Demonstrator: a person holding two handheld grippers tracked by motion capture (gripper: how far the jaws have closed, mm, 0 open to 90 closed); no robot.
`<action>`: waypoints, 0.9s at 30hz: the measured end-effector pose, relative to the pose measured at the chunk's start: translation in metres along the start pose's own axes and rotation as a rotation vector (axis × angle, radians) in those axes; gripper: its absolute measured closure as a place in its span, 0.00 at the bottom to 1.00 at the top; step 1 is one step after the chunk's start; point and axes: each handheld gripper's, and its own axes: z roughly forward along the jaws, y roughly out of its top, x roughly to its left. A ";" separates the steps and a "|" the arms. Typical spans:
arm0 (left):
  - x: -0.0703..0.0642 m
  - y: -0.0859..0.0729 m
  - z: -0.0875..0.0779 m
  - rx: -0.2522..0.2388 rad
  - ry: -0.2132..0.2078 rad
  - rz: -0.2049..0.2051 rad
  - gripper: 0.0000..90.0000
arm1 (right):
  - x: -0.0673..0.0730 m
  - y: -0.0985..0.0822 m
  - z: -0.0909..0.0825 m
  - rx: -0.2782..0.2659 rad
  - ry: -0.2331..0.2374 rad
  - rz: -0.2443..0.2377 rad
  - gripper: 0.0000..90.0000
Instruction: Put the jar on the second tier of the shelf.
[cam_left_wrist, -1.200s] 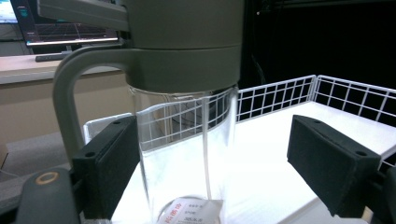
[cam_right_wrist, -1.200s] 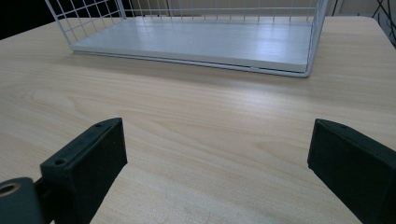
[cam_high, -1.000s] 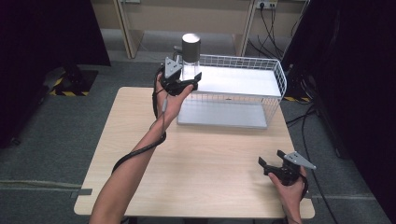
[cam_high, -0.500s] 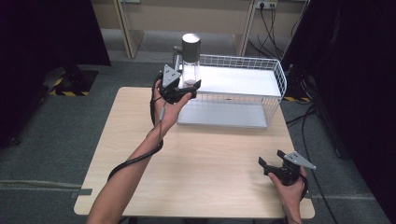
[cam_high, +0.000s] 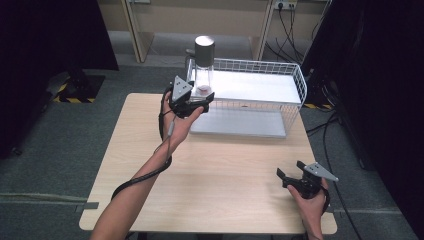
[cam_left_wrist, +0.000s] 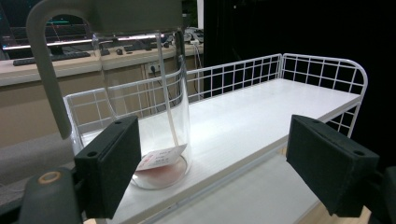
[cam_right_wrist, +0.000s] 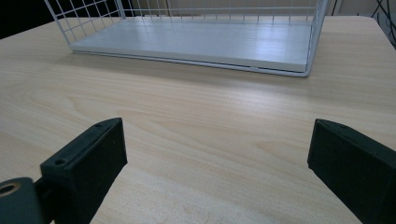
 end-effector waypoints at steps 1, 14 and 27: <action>0.000 -0.001 -0.001 -0.001 -0.001 -0.002 0.19 | 0.000 0.000 0.000 -0.001 0.000 0.000 0.05; -0.003 -0.012 -0.012 0.001 -0.012 0.002 0.19 | 0.000 0.000 0.000 0.001 0.000 0.000 0.05; -0.006 -0.027 -0.020 0.009 -0.023 -0.006 0.19 | 0.000 0.000 0.000 0.001 0.000 0.002 0.05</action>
